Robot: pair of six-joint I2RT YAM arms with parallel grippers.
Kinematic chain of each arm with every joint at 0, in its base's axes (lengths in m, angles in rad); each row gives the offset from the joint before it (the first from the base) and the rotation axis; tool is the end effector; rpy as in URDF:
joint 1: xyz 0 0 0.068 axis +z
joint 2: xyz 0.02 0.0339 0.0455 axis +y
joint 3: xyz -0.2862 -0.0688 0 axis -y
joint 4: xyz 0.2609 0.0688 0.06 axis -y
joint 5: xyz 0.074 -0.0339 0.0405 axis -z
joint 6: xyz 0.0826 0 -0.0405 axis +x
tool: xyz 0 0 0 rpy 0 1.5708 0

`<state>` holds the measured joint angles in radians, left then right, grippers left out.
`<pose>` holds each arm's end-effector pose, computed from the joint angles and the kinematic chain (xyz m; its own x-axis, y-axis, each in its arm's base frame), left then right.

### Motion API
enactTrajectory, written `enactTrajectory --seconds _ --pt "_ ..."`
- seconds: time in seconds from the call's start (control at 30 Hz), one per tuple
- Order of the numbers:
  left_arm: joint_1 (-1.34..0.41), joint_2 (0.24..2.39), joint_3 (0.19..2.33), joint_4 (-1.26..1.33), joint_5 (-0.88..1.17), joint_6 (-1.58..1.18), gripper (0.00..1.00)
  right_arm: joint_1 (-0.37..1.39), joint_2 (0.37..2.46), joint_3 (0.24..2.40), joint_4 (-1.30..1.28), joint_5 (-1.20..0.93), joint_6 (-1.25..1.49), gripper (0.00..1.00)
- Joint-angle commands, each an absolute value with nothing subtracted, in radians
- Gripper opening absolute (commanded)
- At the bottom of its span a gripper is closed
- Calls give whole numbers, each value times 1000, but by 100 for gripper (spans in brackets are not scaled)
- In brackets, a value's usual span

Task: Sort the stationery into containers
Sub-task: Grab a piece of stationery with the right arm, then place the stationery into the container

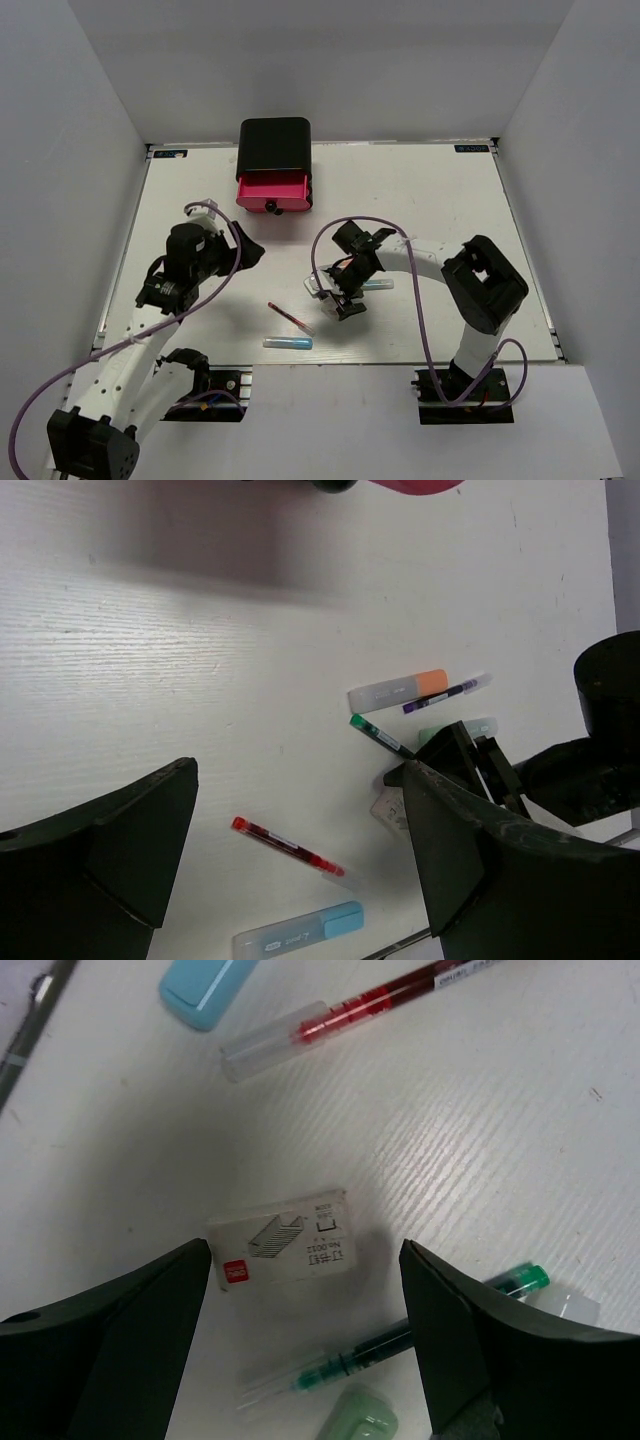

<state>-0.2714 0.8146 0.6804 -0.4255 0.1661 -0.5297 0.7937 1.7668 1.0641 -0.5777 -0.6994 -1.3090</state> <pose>0.2102 -0.0727 0.2637 -0.6432 -0.3383 -0.6869 0.0862 0.8594 -0.5039 0.2095 0.2889 0.1399 0.4779 -0.5682 -0.6699 -0.8236 -0.5550 -0.1169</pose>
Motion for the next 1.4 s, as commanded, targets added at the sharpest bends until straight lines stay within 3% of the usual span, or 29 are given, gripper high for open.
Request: enactTrajectory --seconds 0.0,0.2,0.3,0.5,0.53,0.73,0.97,1.37 --pt "-268 769 647 -442 149 -583 93 811 1796 1100 -539 -638 -1286 82" --pt "-268 747 608 -442 140 -613 93 828 1815 1074 -560 -601 -1330 77" --pt "-268 747 607 -419 140 -623 93 833 1809 1049 -551 -595 -1332 70" --pt "-268 765 577 -358 149 -643 93 827 1738 1091 -546 -641 -1243 32" --pt "-268 775 577 -344 149 -652 93 824 1723 1098 -522 -644 -1197 31" --pt "-268 805 512 -192 189 -690 93 810 1580 1187 -364 -597 -918 28" --pt "-268 877 502 -87 222 -712 93 793 1542 1267 -100 -450 -871 28" --pt "-268 902 502 -60 222 -712 93 735 1813 1578 37 -348 -1006 29"
